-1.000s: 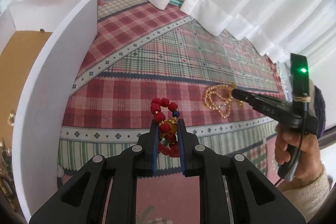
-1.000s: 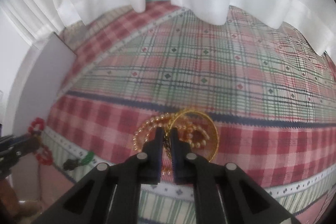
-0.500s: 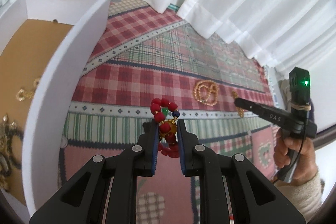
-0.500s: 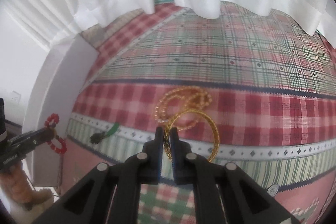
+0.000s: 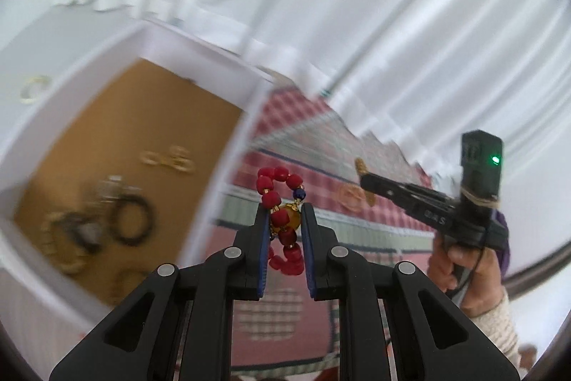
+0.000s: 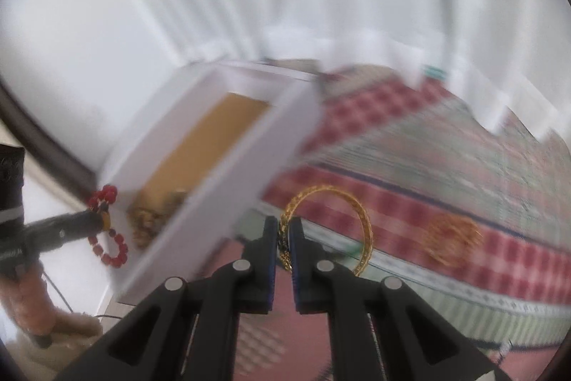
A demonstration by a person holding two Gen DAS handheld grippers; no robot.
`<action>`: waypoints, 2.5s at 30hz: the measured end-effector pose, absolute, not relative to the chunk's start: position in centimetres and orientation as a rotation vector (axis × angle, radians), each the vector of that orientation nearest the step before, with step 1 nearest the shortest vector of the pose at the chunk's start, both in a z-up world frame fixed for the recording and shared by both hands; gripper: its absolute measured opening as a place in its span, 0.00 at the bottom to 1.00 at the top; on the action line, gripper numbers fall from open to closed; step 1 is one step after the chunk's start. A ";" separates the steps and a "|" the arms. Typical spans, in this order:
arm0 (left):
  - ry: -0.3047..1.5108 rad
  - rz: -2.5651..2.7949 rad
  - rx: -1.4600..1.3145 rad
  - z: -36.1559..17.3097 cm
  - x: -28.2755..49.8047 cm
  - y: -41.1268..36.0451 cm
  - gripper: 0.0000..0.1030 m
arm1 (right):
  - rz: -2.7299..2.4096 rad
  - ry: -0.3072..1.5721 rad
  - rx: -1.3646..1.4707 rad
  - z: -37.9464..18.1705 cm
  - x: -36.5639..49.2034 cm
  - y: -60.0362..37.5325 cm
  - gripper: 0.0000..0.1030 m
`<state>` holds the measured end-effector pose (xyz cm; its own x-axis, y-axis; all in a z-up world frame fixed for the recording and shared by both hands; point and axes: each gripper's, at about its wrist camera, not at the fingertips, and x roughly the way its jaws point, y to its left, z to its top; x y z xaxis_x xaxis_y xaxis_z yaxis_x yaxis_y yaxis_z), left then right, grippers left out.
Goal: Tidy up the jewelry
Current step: 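Carry the red bracelet and gold bangle in both grippers over the box, then open both grippers to drop the red bracelet and gold bangle into the box, then withdraw both grippers from the box back over the mat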
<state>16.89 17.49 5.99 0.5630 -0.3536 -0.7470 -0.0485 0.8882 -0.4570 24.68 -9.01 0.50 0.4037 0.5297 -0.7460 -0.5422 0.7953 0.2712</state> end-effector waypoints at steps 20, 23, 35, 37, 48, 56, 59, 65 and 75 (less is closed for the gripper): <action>1.125 0.193 -0.449 -6.1 24.4 32.1 0.15 | 0.832 1.058 -0.315 -7.0 25.2 14.1 0.07; 1.127 0.218 -0.441 -7.2 25.2 32.8 0.15 | 0.815 1.066 -0.356 -8.9 25.4 15.0 0.07; 1.103 0.257 -0.408 -7.9 24.3 32.5 0.54 | 0.810 1.001 -0.233 -7.7 25.5 12.6 0.31; 1.079 0.243 -0.394 -6.8 23.5 31.7 0.60 | 0.793 0.946 -0.250 -6.5 24.5 11.5 0.31; 0.922 0.059 -0.250 -1.0 18.6 21.8 0.75 | 0.726 0.845 -0.275 -5.1 18.0 1.7 0.36; 0.912 -0.108 -0.140 -0.5 16.1 12.1 0.82 | 0.567 0.885 -0.230 -6.5 16.2 -6.5 0.44; 0.933 -0.150 -0.098 -1.5 15.8 8.8 0.82 | 0.506 0.911 -0.207 -7.4 15.8 -9.4 0.46; 0.978 -0.183 -0.043 -3.8 15.0 4.3 0.82 | 0.394 0.955 -0.137 -9.9 14.7 -15.3 0.47; 1.036 -0.216 0.030 -6.7 13.8 0.9 0.83 | 0.297 0.996 -0.025 -12.5 13.0 -21.1 0.47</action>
